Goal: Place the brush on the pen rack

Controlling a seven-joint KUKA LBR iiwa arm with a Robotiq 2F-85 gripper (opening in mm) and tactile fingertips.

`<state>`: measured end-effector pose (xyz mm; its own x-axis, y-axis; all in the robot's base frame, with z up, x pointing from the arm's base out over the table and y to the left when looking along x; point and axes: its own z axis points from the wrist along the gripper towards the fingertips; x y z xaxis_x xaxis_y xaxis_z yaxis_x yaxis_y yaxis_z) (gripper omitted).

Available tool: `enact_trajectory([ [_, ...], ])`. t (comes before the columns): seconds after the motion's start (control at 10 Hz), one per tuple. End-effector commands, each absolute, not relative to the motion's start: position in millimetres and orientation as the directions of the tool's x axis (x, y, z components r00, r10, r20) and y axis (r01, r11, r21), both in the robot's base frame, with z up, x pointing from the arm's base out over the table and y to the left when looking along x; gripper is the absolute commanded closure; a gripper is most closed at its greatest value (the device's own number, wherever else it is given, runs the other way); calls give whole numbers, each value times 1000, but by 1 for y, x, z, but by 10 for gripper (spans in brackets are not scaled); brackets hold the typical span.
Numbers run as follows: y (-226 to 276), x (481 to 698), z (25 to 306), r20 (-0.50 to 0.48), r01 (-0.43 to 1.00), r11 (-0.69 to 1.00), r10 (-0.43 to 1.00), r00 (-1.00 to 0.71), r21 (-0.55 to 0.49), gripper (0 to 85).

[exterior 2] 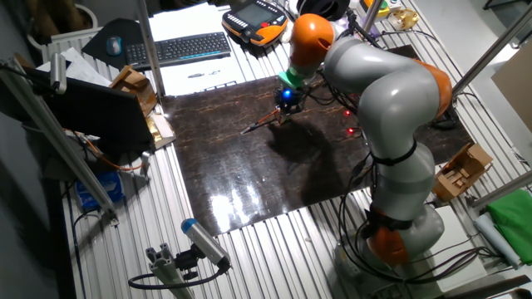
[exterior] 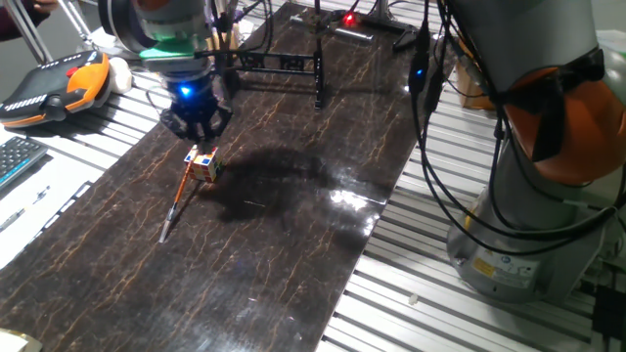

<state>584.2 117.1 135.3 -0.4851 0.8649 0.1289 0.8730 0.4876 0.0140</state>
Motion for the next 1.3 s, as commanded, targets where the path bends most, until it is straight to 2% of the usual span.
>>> enact_trajectory([
  [0.0,122,586,134,133,875,483,867,-481,16,843],
  [0.6,137,593,119,130,879,475,871,-474,27,843],
  [1.0,156,597,112,130,912,409,903,-410,40,843],
  [1.2,158,600,109,157,920,390,907,-390,34,603],
])
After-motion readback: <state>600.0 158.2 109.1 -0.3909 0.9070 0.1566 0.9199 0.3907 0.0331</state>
